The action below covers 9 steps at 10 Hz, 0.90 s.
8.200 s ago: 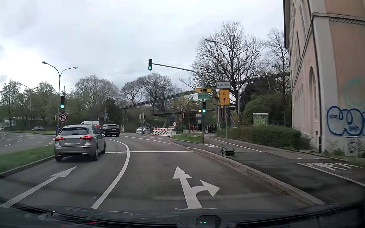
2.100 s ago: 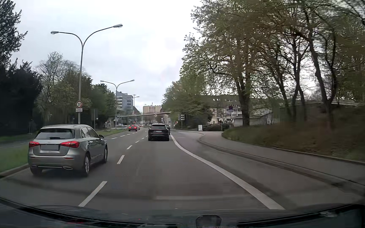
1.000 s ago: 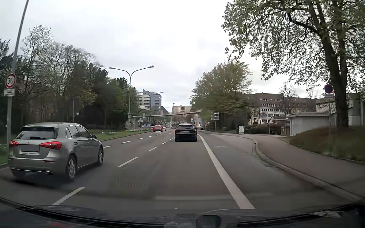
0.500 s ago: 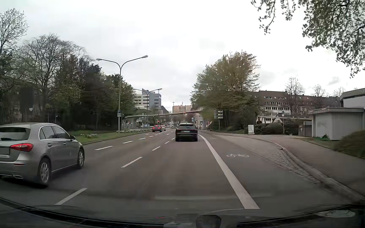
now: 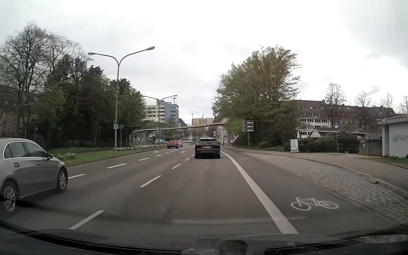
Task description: Follow the waypoints while adhering to traffic rules and regulations
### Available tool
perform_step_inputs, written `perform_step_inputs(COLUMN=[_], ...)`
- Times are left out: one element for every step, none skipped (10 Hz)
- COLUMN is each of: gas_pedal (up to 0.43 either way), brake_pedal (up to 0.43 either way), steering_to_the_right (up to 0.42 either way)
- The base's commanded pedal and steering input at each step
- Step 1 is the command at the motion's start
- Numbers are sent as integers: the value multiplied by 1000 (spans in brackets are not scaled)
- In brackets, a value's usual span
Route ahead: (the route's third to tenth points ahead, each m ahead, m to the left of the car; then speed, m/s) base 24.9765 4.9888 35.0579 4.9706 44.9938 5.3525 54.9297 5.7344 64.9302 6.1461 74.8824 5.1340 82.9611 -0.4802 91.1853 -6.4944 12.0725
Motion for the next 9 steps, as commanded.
perform_step_inputs(gas_pedal=[87,87,87,67,28,0,0,0,0], brake_pedal=[0,0,0,0,0,0,0,0,0], steering_to_the_right=[4,4,4,4,4,3,0,-1,-3])
